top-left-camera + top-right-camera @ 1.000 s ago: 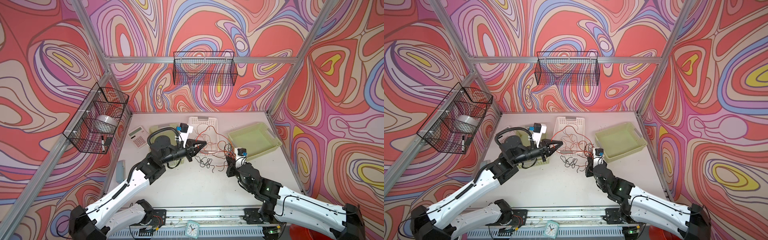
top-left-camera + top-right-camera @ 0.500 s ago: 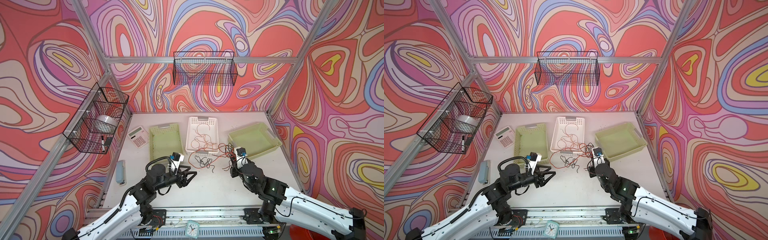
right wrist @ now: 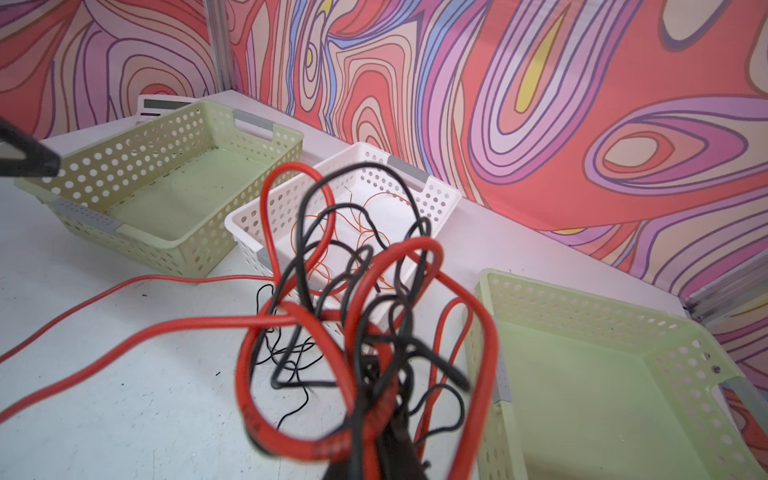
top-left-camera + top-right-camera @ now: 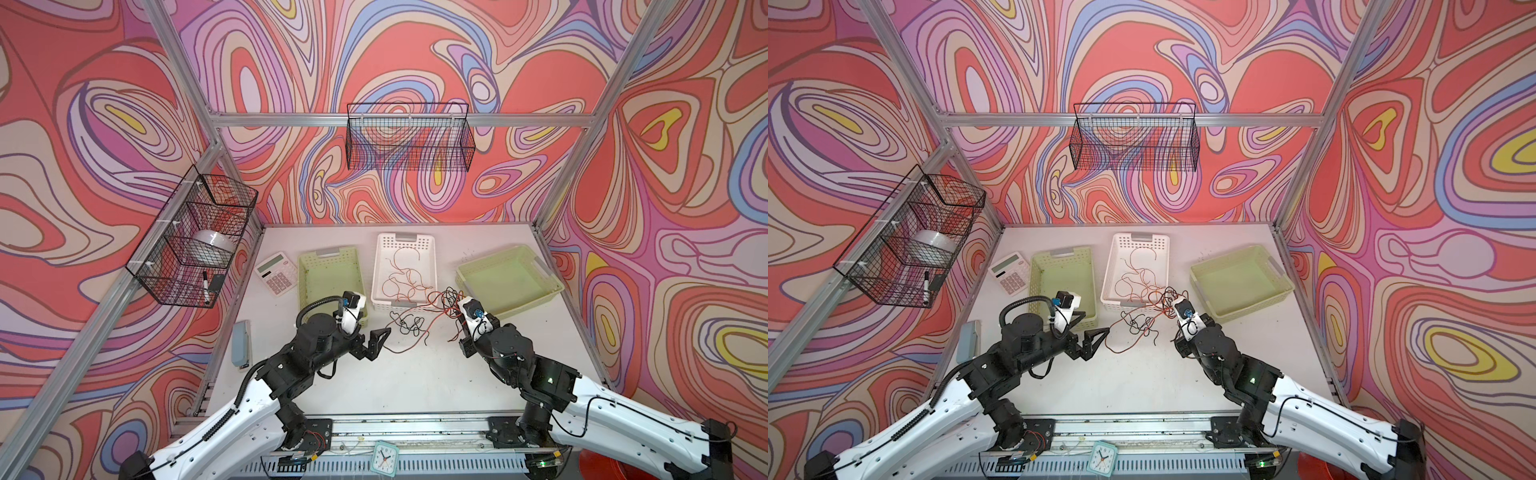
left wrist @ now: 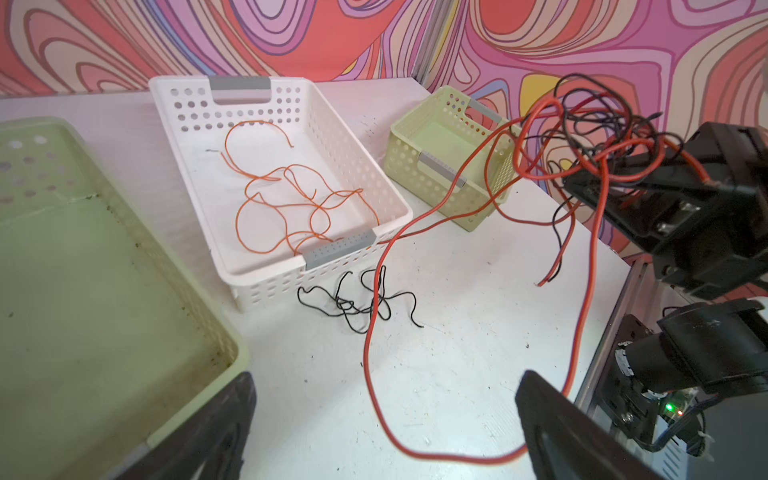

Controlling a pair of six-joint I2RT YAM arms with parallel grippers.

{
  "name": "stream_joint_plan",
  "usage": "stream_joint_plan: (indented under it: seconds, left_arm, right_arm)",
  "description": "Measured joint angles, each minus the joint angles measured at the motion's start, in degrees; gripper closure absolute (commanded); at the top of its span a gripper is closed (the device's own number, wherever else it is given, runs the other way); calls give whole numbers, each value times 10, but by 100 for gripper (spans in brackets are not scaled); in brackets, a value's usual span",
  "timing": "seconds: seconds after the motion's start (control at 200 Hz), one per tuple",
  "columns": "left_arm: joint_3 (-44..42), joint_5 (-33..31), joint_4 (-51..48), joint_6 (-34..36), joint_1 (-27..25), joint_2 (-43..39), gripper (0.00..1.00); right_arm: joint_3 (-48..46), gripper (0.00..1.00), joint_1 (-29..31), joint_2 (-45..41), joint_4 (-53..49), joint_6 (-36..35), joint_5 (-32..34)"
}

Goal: Untangle the cables

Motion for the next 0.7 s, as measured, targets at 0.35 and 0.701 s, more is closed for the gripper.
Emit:
stream_joint_plan:
  seconds: [0.35, 0.701]
  left_arm:
    - [263, 163, 9, 66, -6, 251, 10]
    - [309, 263, 13, 37, -7, 405, 43]
  right_arm:
    - [0, 100, 0, 44, 6, -79, -32]
    - [7, 100, 0, 64, 17, -116, -48]
